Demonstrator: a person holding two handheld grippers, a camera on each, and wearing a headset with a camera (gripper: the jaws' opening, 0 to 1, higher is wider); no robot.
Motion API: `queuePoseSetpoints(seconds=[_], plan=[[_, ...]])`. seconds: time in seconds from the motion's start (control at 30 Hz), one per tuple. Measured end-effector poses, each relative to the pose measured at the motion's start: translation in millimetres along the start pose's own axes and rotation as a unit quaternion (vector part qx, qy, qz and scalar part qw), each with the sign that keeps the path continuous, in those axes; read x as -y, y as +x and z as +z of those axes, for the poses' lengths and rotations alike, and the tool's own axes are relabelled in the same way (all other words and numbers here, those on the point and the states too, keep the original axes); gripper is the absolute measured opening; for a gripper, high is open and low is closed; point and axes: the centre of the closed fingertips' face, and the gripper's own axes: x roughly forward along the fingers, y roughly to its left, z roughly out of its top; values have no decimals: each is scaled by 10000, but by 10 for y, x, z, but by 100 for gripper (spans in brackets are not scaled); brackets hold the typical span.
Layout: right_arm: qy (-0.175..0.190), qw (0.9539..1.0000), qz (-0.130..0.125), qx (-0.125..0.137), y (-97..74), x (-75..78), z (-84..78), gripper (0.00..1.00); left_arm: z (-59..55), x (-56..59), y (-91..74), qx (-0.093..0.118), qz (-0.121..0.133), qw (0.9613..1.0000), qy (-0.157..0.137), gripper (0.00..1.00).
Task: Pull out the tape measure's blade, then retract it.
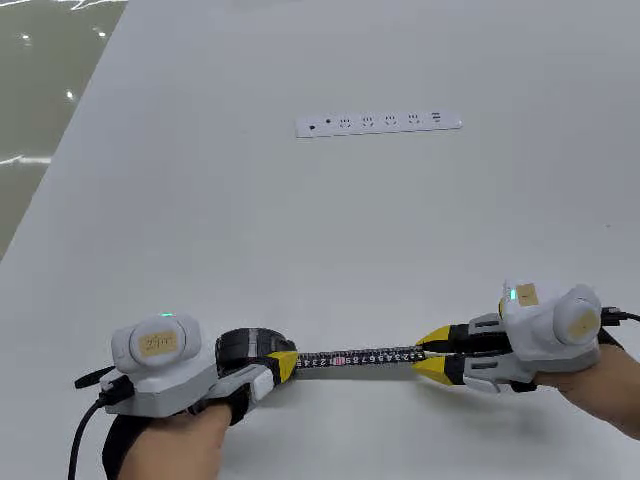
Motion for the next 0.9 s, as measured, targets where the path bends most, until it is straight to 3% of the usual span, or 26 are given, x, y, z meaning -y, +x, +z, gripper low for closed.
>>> queuePoseSetpoints(seconds=[0.73, 0.9], plan=[[36, 9996, 238, 153, 365, -133, 192, 12, -2, -7, 0, 20, -40, 10000, -43, 56], [79, 9995, 282, 155, 350, -128, 177, 11, -2, -6, -1, 22, -44, 10000, -64, 56]])
